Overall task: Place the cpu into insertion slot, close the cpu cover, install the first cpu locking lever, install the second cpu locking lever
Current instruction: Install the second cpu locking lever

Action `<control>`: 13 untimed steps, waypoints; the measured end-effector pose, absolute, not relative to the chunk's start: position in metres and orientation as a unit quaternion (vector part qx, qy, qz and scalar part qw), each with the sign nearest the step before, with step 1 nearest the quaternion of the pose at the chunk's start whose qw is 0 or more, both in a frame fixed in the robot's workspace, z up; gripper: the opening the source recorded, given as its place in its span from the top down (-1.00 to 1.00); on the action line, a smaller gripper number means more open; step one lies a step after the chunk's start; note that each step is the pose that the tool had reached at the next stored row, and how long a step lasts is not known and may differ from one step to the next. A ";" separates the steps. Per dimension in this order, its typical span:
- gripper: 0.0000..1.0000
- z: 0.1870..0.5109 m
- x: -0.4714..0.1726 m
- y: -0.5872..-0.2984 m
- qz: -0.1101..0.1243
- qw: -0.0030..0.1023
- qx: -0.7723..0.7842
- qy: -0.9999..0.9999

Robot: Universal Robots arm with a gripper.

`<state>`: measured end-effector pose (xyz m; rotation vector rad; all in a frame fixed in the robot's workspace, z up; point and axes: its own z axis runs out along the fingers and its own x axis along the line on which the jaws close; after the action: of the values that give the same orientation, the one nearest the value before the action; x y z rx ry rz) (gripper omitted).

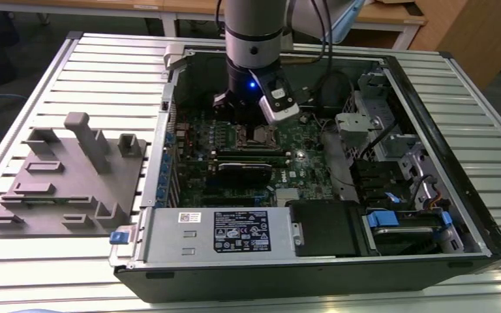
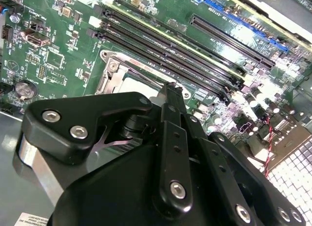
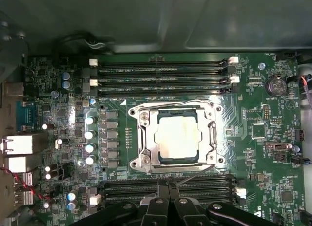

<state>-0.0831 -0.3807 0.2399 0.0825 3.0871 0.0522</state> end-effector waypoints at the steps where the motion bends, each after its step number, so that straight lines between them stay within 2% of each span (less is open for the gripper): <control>1: 0.80 0.240 -0.083 -0.381 0.017 0.026 0.027 0.999; 13: 0.80 0.231 -0.087 -0.381 0.017 0.027 0.027 0.999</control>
<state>-0.0875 -0.3807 0.2310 0.0826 3.0870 0.0521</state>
